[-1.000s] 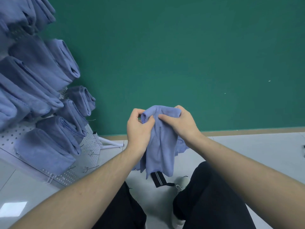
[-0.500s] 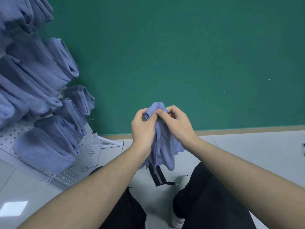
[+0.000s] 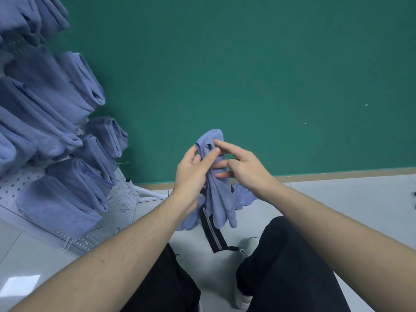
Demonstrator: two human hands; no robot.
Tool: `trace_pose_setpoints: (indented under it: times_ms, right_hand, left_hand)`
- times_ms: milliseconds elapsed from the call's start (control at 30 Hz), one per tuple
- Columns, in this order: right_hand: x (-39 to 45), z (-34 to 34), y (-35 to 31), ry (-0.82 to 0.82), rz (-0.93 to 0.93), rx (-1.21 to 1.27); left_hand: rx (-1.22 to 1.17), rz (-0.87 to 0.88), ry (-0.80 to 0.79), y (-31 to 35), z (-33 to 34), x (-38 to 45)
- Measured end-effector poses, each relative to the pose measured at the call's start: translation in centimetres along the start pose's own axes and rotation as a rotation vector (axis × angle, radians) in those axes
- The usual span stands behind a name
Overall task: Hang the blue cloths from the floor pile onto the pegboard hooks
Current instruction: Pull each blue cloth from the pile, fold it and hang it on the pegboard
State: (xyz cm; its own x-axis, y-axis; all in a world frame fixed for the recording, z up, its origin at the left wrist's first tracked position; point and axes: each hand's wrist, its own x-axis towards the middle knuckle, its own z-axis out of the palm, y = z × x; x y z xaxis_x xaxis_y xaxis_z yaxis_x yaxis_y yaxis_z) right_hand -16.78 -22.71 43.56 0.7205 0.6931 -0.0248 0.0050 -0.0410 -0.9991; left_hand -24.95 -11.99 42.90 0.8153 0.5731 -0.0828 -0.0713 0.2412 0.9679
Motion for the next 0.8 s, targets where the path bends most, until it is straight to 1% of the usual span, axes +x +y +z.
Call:
trace_pose_setpoints:
  times_ms: [67, 133, 200, 233, 300, 433, 633, 733, 800]
  right_hand:
    - [0.0, 0.0, 0.3, -0.035, 0.009, 0.022]
    - [0.0, 0.0, 0.9, -0.012, -0.04, 0.035]
    - [0.0, -0.3, 1.9, 0.114, -0.143, -0.027]
    - [0.1, -0.5, 2.6, 0.175, -0.165, -0.073]
    - [0.1, -0.9, 3.9, 0.209, -0.12, -0.12]
    - [-0.2, -1.2, 5.2, 0.074, 0.059, -0.101]
    - [-0.1, -1.3, 6.6, -0.066, 0.097, -0.178]
    - [-0.1, -1.5, 7.4, -0.148, 0.168, -0.271]
    - [0.3, -1.8, 7.9, -0.162, 0.204, -0.329]
  left_hand:
    - [0.033, -0.012, 0.007, -0.2, -0.4, 0.3]
    - [0.053, -0.03, 0.019, -0.4, -0.7, 0.6]
    - [0.039, -0.032, 0.005, -0.3, -0.9, 0.8]
    - [0.022, -0.025, -0.006, -0.1, -0.9, 0.8]
    - [-0.009, -0.023, -0.033, 0.4, -0.9, 1.0]
    - [-0.083, -0.093, -0.054, 1.2, -1.1, 1.7]
    - [-0.288, -0.115, -0.027, 1.9, -1.0, 2.7]
    - [-0.368, -0.122, 0.009, 1.9, -1.6, 3.2]
    - [-0.409, -0.136, 0.05, 1.6, -2.2, 3.6]
